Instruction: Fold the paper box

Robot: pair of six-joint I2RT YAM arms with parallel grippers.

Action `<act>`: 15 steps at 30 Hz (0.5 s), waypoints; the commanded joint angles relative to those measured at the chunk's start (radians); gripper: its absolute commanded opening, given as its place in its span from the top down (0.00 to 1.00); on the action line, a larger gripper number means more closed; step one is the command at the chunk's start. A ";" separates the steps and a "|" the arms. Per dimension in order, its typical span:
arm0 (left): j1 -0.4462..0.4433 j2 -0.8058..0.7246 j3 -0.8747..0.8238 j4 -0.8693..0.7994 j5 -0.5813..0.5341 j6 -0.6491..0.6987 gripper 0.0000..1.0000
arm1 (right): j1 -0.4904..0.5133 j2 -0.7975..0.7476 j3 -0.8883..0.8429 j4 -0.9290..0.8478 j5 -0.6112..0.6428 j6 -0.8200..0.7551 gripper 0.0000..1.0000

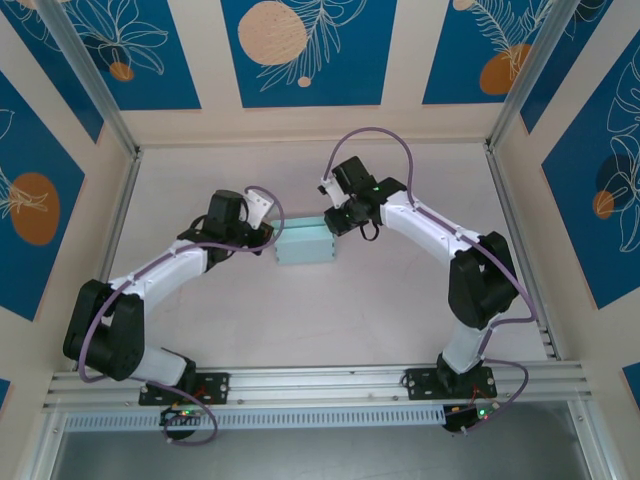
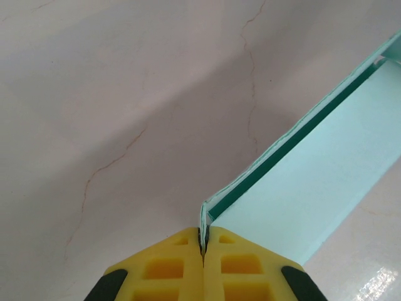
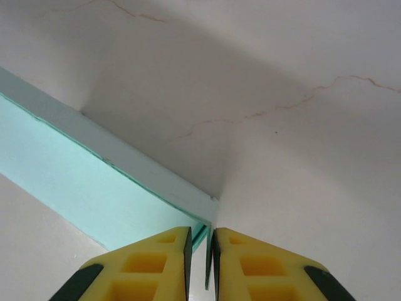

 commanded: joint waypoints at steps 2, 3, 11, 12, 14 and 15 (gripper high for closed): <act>-0.034 -0.012 0.000 0.036 -0.024 -0.026 1.00 | 0.016 0.004 0.054 -0.054 0.018 0.110 0.82; -0.038 -0.012 -0.004 0.044 -0.032 -0.028 1.00 | 0.018 0.004 0.060 -0.061 0.013 0.127 0.82; -0.066 -0.035 -0.050 0.112 -0.079 -0.060 1.00 | 0.037 0.025 0.092 -0.066 0.005 0.240 0.86; -0.068 -0.034 -0.050 0.113 -0.081 -0.064 1.00 | 0.037 0.029 0.097 -0.067 0.009 0.249 0.87; -0.072 -0.027 -0.047 0.114 -0.080 -0.067 1.00 | 0.039 0.043 0.105 -0.069 0.013 0.274 0.87; -0.074 -0.023 -0.044 0.114 -0.082 -0.070 1.00 | 0.039 0.051 0.111 -0.073 0.019 0.287 0.87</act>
